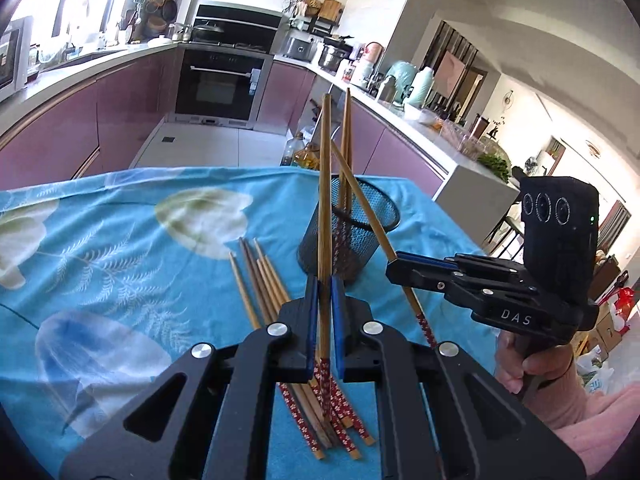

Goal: Organize utensils
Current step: 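Lift both held chopsticks upright and carry them over the mesh cup, then drop both chopsticks into the mesh cup and open both grippers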

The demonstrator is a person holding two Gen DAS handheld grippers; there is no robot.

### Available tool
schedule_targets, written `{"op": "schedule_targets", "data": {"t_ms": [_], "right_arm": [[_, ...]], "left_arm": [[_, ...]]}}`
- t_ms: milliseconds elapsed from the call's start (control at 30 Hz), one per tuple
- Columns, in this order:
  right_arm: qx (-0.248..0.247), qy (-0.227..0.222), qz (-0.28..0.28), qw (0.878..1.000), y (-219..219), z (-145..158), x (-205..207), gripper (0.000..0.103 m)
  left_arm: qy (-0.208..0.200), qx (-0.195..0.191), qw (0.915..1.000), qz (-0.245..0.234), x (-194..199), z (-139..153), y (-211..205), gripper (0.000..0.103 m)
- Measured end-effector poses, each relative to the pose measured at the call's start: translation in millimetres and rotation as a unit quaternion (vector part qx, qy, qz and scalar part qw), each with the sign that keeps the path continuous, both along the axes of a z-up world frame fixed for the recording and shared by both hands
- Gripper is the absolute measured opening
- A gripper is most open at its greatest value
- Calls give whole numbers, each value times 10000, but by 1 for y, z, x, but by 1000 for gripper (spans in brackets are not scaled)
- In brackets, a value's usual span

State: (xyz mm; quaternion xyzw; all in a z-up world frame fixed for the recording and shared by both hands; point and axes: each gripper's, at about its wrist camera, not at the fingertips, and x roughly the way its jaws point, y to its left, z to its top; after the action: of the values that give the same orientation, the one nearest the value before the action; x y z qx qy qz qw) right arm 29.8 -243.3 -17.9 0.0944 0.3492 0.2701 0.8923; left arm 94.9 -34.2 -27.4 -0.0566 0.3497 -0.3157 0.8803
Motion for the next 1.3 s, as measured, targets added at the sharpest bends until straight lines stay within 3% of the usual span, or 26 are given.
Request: {"op": "schedule_targets", "data": {"t_ms": [400, 833, 1067, 1300], "right_arm": [[6, -574, -230, 9981, -16, 35, 6, 6], [-128, -1335, -781, 9879, -42, 85, 27, 6], [-242, -1456, -1057, 9834, -45, 84, 48, 6], [-391, -1189, -1118, 9858, -44, 61, 67, 6]], "left_arm": [[-333, -322, 9989, -11, 6, 39, -10, 7], [-1005, -643, 9928, 70, 28, 104, -31, 7], [-1178, -399, 9921, 156, 42, 111, -54, 7], [-986, 161, 9950, 16, 55, 85, -80, 7]]}}
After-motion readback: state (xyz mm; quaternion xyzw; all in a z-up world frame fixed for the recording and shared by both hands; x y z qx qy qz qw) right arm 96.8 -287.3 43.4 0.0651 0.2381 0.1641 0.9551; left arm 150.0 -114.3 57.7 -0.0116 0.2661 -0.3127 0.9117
